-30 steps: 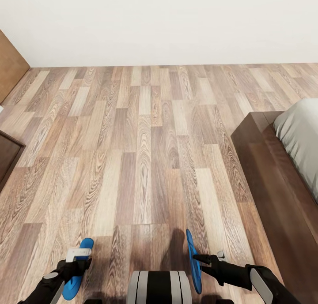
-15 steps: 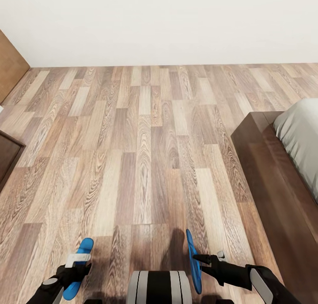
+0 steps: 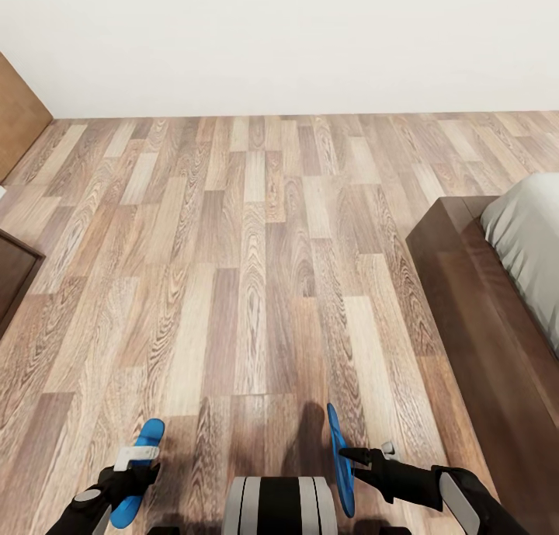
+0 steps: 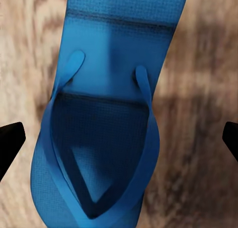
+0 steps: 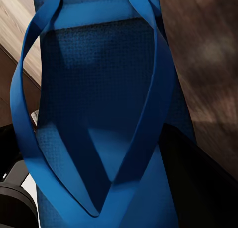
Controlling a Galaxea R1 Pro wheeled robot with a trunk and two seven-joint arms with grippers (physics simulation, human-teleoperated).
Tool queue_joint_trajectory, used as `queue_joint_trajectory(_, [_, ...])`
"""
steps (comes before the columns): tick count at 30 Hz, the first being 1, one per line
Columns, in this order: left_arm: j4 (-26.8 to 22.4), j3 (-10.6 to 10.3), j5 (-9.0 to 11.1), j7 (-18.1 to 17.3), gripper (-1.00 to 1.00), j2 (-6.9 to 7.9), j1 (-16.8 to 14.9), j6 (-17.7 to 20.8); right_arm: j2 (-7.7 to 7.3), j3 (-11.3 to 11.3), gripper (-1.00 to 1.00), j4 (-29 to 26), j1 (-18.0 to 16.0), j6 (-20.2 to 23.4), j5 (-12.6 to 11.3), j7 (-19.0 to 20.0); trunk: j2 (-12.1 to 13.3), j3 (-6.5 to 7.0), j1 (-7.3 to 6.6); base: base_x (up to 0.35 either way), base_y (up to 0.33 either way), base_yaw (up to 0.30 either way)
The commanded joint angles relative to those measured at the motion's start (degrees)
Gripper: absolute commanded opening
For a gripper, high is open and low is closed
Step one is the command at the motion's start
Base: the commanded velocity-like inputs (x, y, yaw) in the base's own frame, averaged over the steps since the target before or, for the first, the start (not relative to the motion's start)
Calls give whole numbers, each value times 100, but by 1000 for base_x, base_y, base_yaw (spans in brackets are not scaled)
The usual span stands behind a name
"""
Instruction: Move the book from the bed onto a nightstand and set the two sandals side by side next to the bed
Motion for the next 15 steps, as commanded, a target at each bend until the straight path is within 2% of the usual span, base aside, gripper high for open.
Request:
queue_joint_trajectory(1, [-12,44,-56,-52,100,-6,-2,31,1,-11,-100,0,-2,33,-5,10,-1,-3,-1,0,0,0])
queue_joint_trajectory(15, [-19,45,-56,-51,100,2,-1,31,1,-11,-100,3,-2,33,-5,9,-20,-313,35,0,0,0])
